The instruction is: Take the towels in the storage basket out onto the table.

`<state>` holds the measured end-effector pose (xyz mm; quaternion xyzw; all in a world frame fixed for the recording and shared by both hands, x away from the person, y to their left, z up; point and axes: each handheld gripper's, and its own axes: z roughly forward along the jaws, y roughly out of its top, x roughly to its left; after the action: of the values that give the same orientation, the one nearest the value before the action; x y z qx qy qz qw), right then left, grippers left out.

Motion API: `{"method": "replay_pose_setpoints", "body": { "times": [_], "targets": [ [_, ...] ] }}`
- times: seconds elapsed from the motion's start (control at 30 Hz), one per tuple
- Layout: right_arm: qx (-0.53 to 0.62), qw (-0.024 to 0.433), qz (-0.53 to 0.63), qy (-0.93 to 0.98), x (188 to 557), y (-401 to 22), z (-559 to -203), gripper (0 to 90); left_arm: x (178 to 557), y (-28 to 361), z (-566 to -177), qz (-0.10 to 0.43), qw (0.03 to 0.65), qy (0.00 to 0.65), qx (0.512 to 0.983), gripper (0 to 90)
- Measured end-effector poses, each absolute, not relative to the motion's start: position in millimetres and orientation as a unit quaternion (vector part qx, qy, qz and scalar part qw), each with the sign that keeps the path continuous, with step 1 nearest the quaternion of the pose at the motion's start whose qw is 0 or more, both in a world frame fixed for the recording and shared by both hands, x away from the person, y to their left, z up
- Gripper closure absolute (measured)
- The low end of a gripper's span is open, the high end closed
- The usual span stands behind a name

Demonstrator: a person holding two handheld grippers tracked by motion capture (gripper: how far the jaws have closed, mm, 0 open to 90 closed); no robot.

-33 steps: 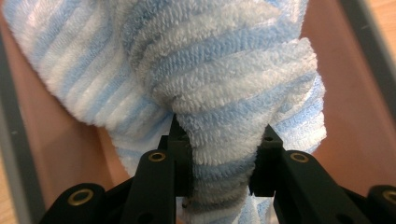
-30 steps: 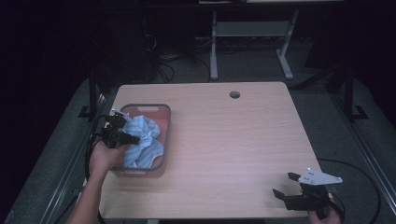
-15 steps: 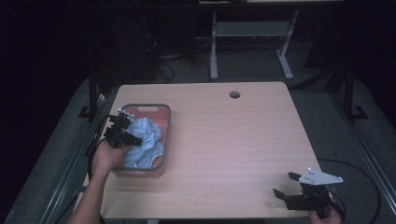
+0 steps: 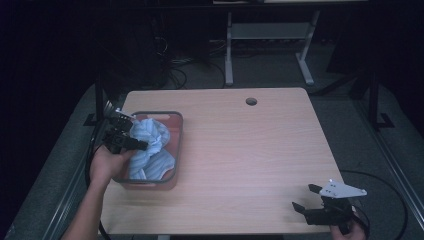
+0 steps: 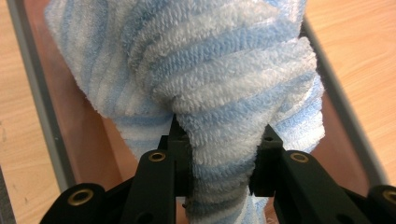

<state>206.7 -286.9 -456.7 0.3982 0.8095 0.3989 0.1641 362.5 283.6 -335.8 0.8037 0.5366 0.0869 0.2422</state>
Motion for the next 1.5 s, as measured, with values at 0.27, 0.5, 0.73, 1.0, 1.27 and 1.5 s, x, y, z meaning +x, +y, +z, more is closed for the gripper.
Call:
{"method": "replay_pose_setpoints", "body": {
  "times": [0.27,0.5,0.73,1.0,1.27,1.5],
  "targets": [
    [0.399,0.165,0.400,0.809,206,-287,-456,14.1,358,290,-310,0.090,0.275,0.535,0.794,67.4],
    [0.399,0.166,0.400,0.809,207,-287,-455,14.1,357,290,-285,0.099,0.294,0.529,0.790,67.3],
    [0.399,0.166,0.401,0.808,207,-288,-454,14.0,356,283,-256,0.113,0.306,0.516,0.792,67.3],
    [0.399,0.165,0.401,0.808,207,-288,-454,14.1,357,271,-229,0.122,0.313,0.503,0.796,67.3],
    [0.401,0.164,0.402,0.807,208,-289,-454,14.1,358,258,-203,0.121,0.332,0.486,0.799,67.3],
    [0.401,0.164,0.402,0.806,208,-289,-454,14.1,357,253,-191,0.114,0.352,0.479,0.796,67.3]
  ]
}}
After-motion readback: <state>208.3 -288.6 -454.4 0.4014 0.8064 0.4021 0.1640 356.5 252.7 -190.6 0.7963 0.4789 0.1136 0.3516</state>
